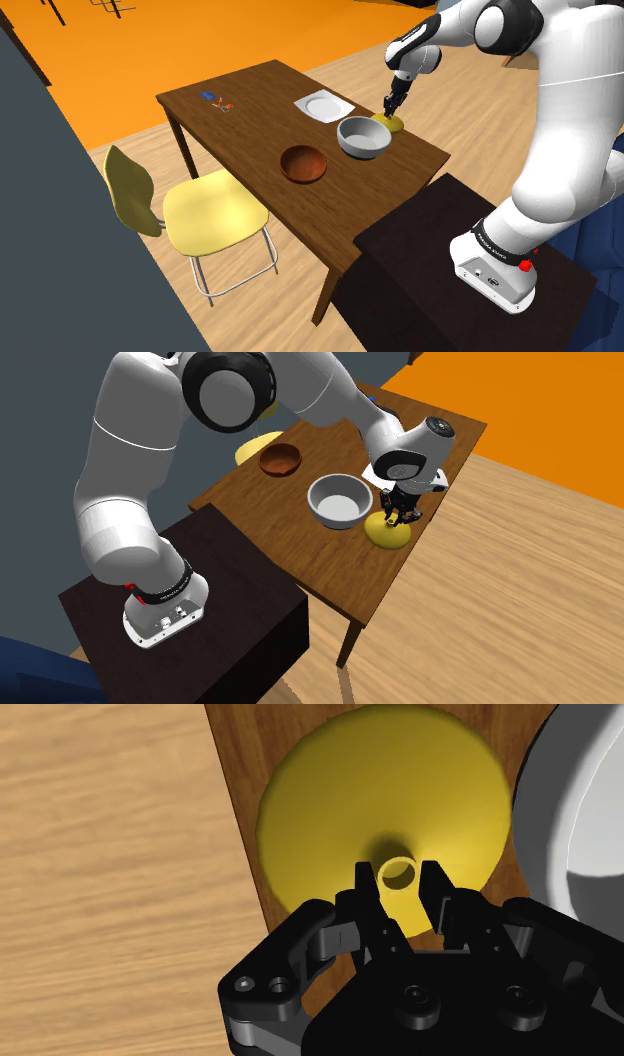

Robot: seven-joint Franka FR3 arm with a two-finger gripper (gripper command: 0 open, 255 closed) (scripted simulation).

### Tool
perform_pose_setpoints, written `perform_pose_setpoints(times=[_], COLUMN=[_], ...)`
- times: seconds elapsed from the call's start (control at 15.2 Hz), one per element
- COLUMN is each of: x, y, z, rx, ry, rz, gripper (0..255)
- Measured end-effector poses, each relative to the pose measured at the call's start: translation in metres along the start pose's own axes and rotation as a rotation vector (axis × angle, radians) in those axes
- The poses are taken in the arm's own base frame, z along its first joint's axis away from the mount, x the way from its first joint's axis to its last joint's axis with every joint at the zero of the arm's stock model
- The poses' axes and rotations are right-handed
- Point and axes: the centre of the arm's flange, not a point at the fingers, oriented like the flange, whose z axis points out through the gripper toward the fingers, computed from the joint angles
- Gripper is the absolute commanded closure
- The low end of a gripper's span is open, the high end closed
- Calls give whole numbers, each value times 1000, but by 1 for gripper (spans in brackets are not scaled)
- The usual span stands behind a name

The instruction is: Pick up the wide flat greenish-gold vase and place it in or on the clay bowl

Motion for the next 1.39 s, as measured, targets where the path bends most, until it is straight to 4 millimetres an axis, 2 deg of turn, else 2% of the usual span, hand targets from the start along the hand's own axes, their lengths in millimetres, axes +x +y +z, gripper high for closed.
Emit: perform_pose_setpoints(times=[1.39], x=[0], y=[-10], z=[-111], rx=[0], ry=[0], rz=[0], gripper=[255])
